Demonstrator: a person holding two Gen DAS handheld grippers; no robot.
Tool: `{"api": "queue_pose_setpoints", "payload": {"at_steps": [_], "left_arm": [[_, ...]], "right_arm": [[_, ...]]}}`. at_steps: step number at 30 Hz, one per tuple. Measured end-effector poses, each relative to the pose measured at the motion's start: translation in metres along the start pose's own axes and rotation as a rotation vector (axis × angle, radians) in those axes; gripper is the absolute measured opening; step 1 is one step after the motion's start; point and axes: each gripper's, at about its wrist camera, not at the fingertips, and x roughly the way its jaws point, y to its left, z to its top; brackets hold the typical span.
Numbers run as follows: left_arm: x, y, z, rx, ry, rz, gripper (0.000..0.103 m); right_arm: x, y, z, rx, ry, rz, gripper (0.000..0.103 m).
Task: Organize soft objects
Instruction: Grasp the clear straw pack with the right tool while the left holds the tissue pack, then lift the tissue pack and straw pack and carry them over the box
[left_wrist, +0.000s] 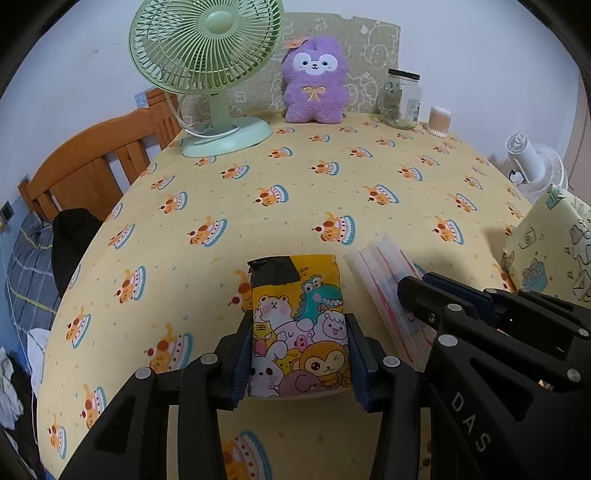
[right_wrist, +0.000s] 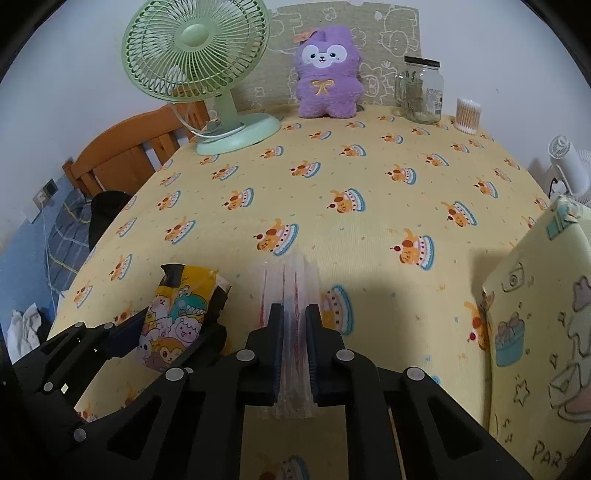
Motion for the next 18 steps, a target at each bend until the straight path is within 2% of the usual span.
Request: {"api": "queue_pose_setpoints", "payload": {"at_steps": [18], "left_arm": [[-0.036, -0.009, -0.006, 0.001, -0.050, -0.001, 0.046]], "right_arm": [[-0.041, 0.001, -0.008, -0.006, -0.060, -0.015, 0.014]]}}
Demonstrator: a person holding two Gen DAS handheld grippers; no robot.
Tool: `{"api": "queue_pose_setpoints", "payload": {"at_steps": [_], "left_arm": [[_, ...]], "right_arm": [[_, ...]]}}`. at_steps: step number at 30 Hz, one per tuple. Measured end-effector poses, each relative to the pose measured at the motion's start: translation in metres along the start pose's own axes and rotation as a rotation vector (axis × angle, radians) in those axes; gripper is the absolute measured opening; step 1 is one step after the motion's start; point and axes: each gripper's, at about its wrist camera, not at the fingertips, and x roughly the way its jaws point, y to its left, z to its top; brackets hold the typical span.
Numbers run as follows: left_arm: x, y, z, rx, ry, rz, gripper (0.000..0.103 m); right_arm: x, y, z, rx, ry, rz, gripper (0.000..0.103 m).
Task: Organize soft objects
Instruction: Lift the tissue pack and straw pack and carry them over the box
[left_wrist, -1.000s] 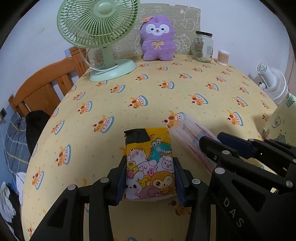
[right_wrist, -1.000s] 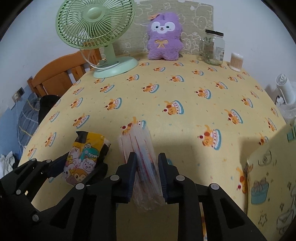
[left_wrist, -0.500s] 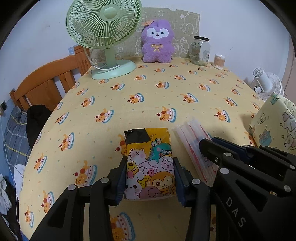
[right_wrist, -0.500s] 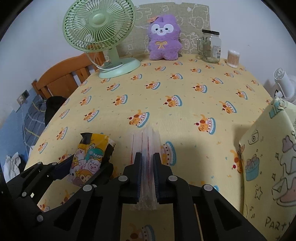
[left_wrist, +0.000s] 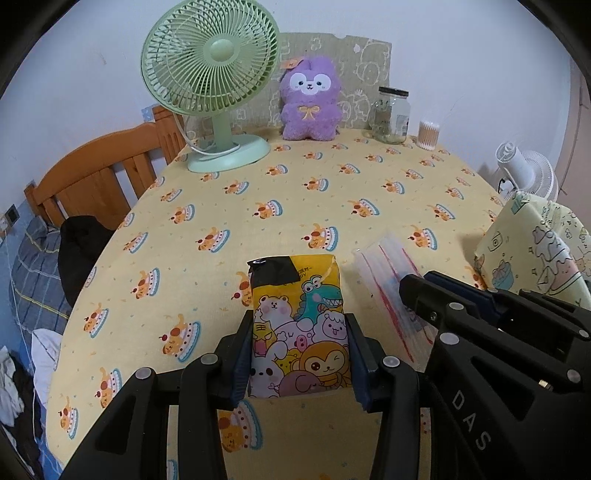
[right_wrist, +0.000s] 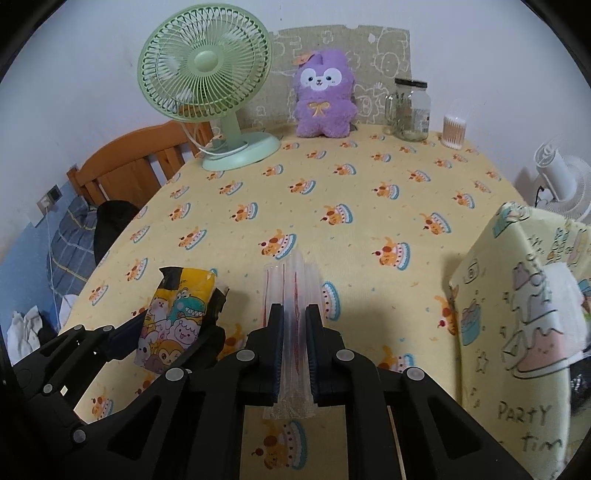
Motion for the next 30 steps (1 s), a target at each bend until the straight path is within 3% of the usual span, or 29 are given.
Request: {"api": "queue_pose_setpoints", "payload": {"at_steps": [30], "left_arm": [[-0.092, -0.032, 0.024, 0.024, -0.167, 0.018, 0.046]], "right_arm": [[-0.097, -0.010, 0.019, 0.003, -0.166, -0.001, 0.014]]}}
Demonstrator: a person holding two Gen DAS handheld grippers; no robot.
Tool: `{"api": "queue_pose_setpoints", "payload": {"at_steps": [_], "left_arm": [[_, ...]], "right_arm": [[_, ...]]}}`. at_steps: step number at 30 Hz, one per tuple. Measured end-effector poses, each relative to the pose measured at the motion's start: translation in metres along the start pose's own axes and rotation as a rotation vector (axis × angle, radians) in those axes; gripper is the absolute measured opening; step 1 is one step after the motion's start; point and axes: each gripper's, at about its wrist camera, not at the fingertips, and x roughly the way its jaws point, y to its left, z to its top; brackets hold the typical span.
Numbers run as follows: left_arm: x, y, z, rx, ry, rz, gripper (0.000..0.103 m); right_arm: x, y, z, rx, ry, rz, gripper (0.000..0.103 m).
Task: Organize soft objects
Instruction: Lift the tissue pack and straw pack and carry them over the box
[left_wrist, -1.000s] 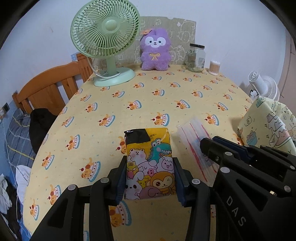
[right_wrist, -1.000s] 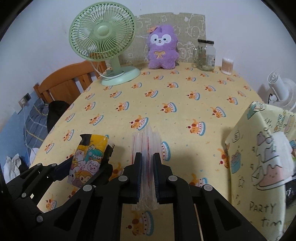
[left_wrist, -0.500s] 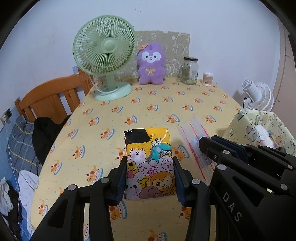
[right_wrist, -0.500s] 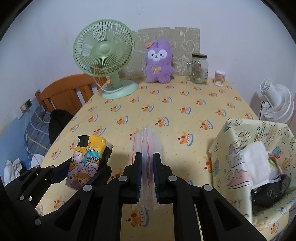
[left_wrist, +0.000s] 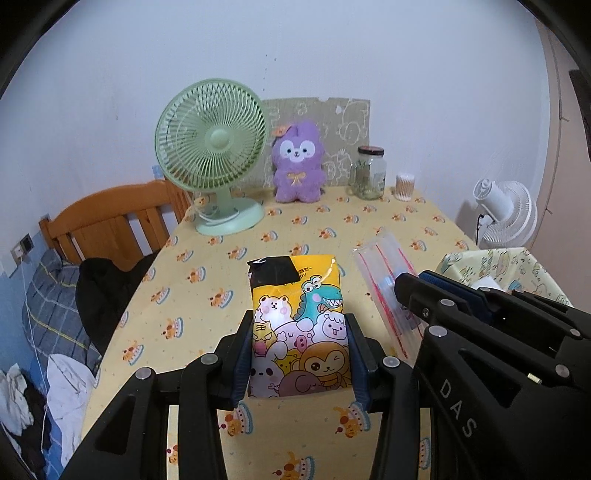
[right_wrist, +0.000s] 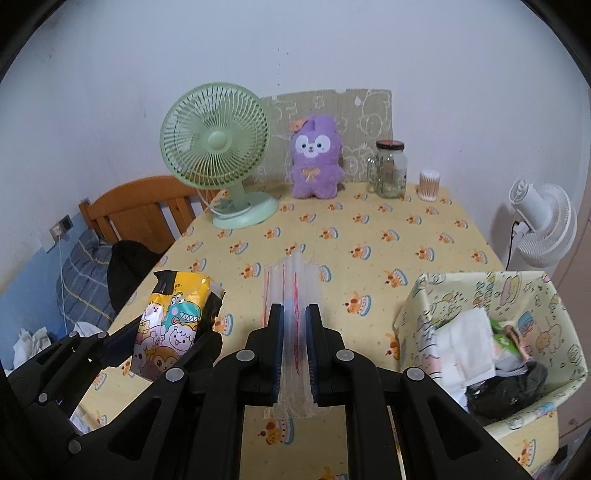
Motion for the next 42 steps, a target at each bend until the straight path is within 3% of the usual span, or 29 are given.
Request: {"api": "queue_pose_setpoints", "payload": {"at_steps": [18, 42], "left_arm": [[-0.019, -0.043, 0.015, 0.033, -0.065, -0.026, 0.046], [-0.011, -0.132, 0.033, 0.122, -0.096, -0.155, 0.046]], "right_arm": [[-0.035, -0.040, 0.009, 0.013, -0.071, -0.028, 0.014], [-0.060, -0.128, 0.010, 0.075, -0.113, -0.138, 0.014]]}}
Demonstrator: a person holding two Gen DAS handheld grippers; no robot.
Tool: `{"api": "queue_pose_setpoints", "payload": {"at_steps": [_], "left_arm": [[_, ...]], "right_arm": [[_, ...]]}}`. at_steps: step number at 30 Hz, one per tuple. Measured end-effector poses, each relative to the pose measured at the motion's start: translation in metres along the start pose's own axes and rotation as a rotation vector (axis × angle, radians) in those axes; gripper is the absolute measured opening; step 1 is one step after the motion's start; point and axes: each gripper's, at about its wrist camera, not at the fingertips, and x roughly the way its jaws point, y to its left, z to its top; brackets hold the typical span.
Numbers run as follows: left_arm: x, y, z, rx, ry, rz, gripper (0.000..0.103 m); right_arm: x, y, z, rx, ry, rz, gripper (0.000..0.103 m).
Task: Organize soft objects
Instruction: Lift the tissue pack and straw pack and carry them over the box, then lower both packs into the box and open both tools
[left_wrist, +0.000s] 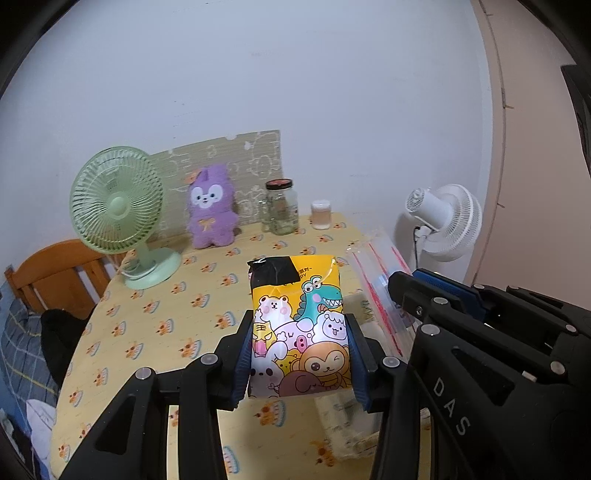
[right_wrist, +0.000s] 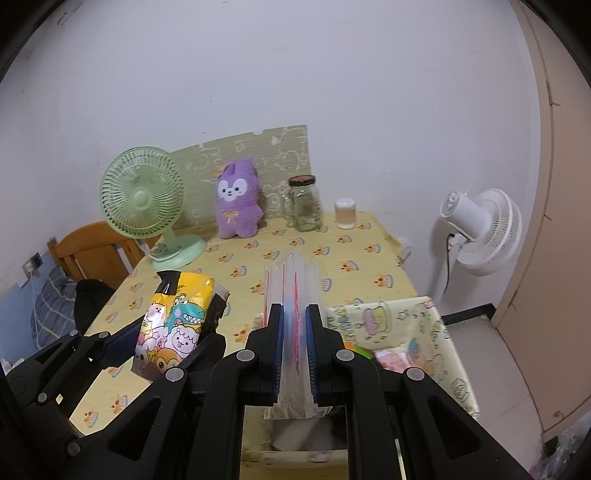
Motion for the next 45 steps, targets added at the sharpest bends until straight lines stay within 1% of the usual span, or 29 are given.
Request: {"api": "queue_pose_setpoints", "payload": {"at_steps": [12, 25, 29, 31, 32, 34, 36, 40, 42, 45], "left_arm": [[0.021, -0.038, 0.006, 0.029, 0.022, -0.083, 0.046], [0.045, -0.073, -0.001, 0.062, 0.071, -0.178, 0.047], [0.052, -0.081, -0.004, 0.079, 0.091, -0.193, 0.049], [0.057, -0.085, -0.006, 0.091, 0.103, -0.192, 0.058], [0.058, -0.085, -0.006, 0.095, 0.105, -0.189, 0.064], [0.061, -0.086, -0.008, 0.101, 0.114, -0.191, 0.067], [0.063, -0.086, -0.009, 0.103, 0.124, -0.189, 0.074], [0.067, -0.084, -0.011, 0.113, 0.143, -0.167, 0.078], [0.070, -0.083, -0.013, 0.118, 0.152, -0.156, 0.083], [0.072, -0.082, -0.015, 0.118, 0.167, -0.149, 0.083]], "right_arm": [[0.005, -0.047, -0.002, 0.036, 0.018, -0.066, 0.014], [0.016, -0.080, -0.015, 0.074, 0.055, -0.129, 0.014], [0.021, -0.090, -0.021, 0.096, 0.074, -0.143, 0.014], [0.025, -0.094, -0.023, 0.103, 0.085, -0.150, 0.014], [0.027, -0.096, -0.025, 0.105, 0.092, -0.153, 0.014], [0.030, -0.098, -0.027, 0.108, 0.100, -0.153, 0.014], [0.033, -0.099, -0.028, 0.111, 0.109, -0.149, 0.014], [0.040, -0.099, -0.032, 0.116, 0.127, -0.134, 0.014], [0.044, -0.098, -0.033, 0.116, 0.139, -0.125, 0.014], [0.048, -0.096, -0.036, 0.116, 0.151, -0.116, 0.014]]}}
